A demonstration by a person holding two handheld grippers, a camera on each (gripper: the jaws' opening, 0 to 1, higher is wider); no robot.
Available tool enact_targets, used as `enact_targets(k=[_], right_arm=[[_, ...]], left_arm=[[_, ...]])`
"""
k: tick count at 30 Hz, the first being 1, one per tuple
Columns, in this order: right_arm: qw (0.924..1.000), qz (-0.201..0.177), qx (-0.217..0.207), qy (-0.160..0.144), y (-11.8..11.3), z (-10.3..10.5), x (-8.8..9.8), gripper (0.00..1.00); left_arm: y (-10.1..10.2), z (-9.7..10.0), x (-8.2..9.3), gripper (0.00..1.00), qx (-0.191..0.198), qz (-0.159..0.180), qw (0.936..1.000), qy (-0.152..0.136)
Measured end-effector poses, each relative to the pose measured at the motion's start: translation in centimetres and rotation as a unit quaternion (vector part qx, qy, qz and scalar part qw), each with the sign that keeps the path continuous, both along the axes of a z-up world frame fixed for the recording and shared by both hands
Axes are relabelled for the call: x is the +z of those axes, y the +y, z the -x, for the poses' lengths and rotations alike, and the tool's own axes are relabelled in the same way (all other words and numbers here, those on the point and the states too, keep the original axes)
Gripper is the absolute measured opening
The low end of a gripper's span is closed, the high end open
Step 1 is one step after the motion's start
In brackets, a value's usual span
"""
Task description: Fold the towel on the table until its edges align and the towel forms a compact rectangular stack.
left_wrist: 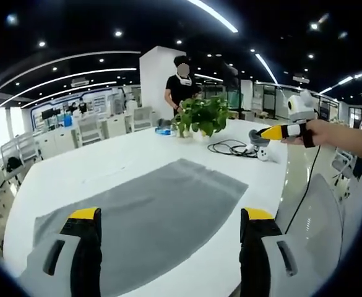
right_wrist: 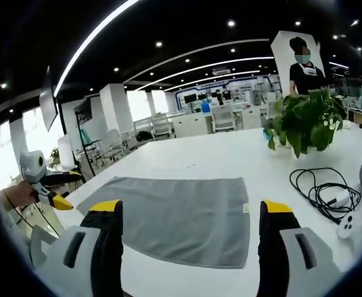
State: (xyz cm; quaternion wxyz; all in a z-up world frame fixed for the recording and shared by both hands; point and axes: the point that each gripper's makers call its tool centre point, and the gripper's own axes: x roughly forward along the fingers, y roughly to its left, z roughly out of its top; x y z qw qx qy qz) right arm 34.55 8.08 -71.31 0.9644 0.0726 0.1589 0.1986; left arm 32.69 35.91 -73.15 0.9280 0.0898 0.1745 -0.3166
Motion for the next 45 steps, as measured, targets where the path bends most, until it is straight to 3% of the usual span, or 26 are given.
enact_targets(k=[16,25,40,45], right_arm=[[0.9999,0.009,0.004,0.005,-2.8,-3.1,-0.1,0.91],[0.9998,0.008,0.012,0.012,-3.1,-4.9,-0.7,0.90],[0.9994,0.006,0.034,0.006,-3.7,-10.8,-0.8,0.87],[0.9990,0.006,0.041,0.015,-3.3,-12.4,-1.8,0.86]], left_arm=[[-7.0,-1.2,-0.9,0.94,-0.059,-0.006,0.9982,0.013],[-10.5,-2.1,-1.6,0.93,-0.090,-0.020,0.9956,0.014],[-16.9,-3.5,-4.9,0.90,-0.158,-0.059,0.9853,0.024],[-19.2,-4.1,-6.6,0.86,-0.177,-0.076,0.9810,0.024]])
